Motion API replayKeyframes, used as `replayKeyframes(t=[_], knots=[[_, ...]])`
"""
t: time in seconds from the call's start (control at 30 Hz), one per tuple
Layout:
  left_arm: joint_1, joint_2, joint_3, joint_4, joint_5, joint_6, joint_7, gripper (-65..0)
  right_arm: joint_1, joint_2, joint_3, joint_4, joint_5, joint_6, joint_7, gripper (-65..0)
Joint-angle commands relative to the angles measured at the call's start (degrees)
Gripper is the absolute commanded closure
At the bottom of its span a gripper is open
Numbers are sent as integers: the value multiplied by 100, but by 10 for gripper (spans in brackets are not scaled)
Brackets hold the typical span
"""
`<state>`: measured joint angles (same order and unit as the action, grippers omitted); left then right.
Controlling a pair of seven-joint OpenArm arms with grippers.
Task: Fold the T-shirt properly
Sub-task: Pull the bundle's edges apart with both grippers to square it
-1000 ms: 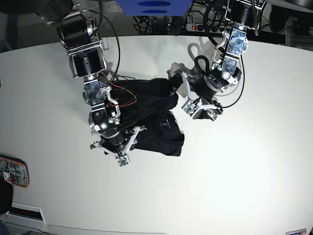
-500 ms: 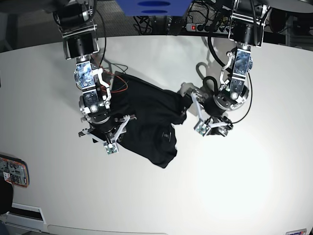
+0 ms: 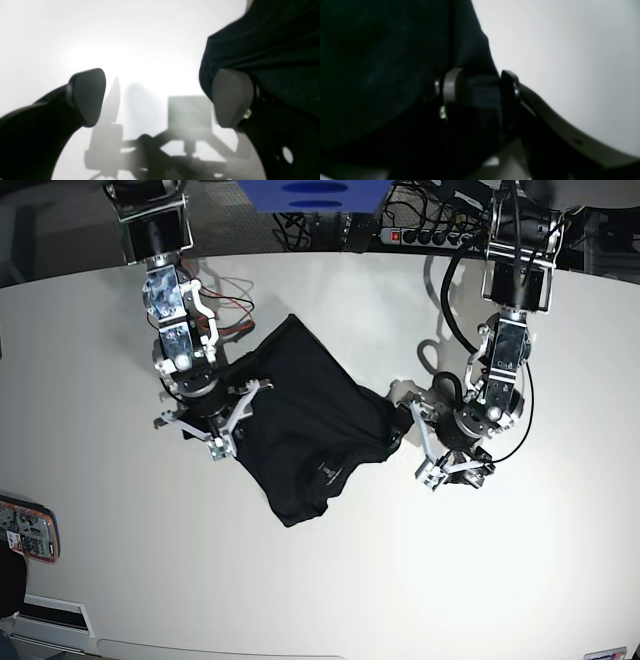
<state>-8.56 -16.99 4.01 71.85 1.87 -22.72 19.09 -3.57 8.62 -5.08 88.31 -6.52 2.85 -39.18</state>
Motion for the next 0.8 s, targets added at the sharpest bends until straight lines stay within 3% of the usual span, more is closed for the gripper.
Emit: replayKeyframes(t=[0.0, 0.47, 0.77], knots=[[-248, -63, -36, -78, 37, 79, -67, -650, -51, 39, 11, 202, -38, -8, 1, -229], [-1021, 95, 8, -640, 46, 79, -76, -650, -1335, 39, 187, 1679, -46, -17, 28, -229], [-1346, 271, 148, -1300, 46, 79, -111, -650, -1440, 21, -340, 1705, -55, -26, 28, -229]])
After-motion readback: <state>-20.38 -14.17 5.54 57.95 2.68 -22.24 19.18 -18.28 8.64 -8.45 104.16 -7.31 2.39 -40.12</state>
